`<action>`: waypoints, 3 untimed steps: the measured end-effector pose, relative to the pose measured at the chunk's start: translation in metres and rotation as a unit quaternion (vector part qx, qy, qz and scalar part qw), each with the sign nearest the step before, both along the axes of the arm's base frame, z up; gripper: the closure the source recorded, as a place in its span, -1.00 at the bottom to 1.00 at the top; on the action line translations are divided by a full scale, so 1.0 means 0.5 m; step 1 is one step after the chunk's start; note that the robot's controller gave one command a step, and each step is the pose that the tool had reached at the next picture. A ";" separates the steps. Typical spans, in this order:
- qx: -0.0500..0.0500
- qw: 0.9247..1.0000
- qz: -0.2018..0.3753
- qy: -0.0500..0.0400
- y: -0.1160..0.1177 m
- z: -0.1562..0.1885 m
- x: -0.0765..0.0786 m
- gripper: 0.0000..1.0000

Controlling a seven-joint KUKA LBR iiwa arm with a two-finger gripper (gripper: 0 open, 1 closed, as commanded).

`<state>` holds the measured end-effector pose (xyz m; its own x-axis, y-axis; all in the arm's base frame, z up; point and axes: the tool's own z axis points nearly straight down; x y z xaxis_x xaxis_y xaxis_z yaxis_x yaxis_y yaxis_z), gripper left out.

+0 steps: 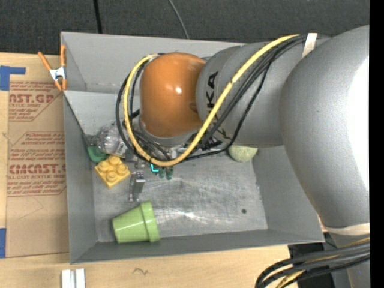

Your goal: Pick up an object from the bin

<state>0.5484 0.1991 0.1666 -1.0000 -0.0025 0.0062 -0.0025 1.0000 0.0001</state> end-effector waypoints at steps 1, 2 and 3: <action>0.001 1.000 -0.001 -0.004 -0.002 0.008 0.004 -1.00; 0.001 0.999 0.041 -0.008 -0.005 -0.037 -0.026 -1.00; 0.001 0.989 0.149 -0.006 -0.021 -0.024 -0.123 -1.00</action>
Offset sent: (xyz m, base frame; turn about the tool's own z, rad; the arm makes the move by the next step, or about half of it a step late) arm -0.0658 -0.0095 -0.0966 -0.3247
